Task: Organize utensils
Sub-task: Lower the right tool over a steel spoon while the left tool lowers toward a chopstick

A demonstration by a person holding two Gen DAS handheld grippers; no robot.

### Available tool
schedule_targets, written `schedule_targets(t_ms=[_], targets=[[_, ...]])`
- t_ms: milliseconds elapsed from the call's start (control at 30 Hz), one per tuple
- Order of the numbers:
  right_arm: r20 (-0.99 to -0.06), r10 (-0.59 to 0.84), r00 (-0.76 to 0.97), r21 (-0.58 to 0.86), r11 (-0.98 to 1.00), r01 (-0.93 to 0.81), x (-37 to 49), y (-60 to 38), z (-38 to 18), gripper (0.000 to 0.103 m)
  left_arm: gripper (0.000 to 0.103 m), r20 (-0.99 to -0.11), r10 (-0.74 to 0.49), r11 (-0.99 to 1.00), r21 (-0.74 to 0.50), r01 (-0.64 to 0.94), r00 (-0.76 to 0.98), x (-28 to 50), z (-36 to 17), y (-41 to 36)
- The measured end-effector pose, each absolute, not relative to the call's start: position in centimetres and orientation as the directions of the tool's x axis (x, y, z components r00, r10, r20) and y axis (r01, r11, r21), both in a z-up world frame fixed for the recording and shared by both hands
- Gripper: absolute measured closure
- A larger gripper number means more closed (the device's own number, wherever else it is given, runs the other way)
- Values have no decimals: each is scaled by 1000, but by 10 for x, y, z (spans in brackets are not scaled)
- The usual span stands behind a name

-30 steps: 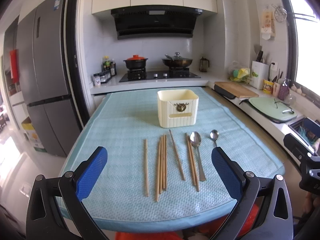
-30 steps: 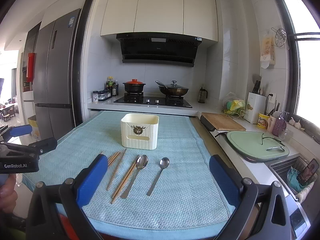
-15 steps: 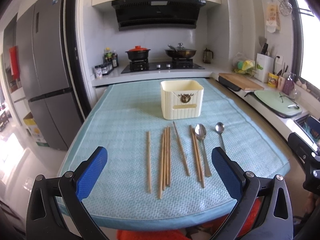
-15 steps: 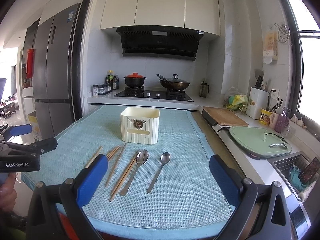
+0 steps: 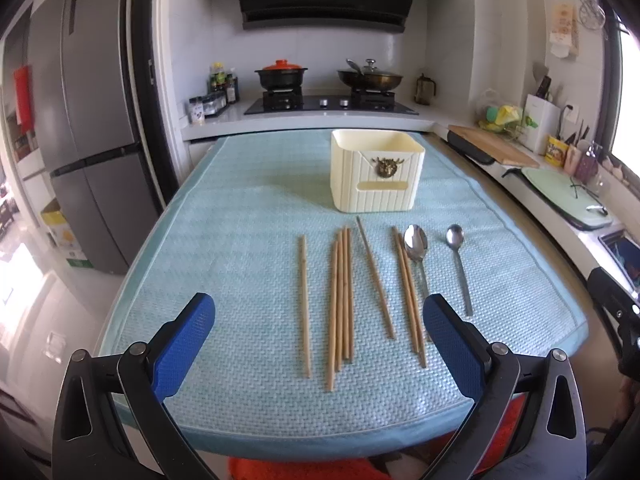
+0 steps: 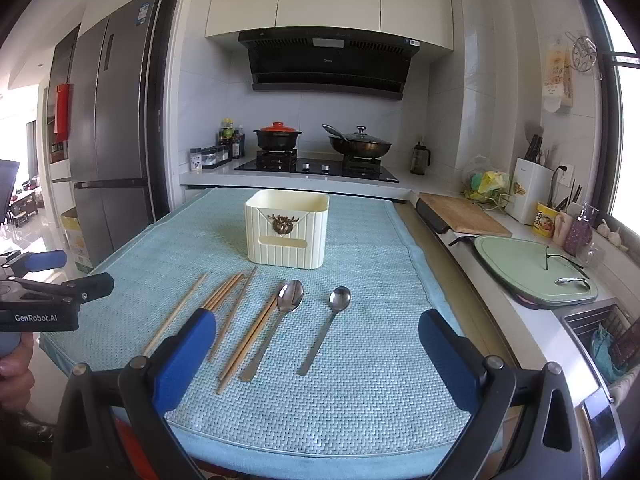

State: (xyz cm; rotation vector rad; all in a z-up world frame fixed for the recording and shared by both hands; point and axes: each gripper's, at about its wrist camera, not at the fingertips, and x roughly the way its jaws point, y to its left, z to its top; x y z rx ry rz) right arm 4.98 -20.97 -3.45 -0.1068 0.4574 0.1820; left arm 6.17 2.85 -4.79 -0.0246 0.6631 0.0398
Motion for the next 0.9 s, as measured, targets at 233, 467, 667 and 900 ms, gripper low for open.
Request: schedule_targets(t_ms=[233,467,667,900], targets=[[-537,135,833,-57,979,-196,98,-224,-69,0,0,-694,34,997,-22,-69,719,106,-87,58],[-694,132,707,33,988,-152,171,-244,-135,0,0,-776,-44,996,-87,-37,629,153,-128,66],[-723,139,677,65,989,-133,209,-237,-167,0,0,-817,-41,995,-86,-51,575,187,-157,69],[-757,137,639,68,989,-132,244,-227,-186,0,0,-861,-39,991,-98,-89,508,217,-183,83]])
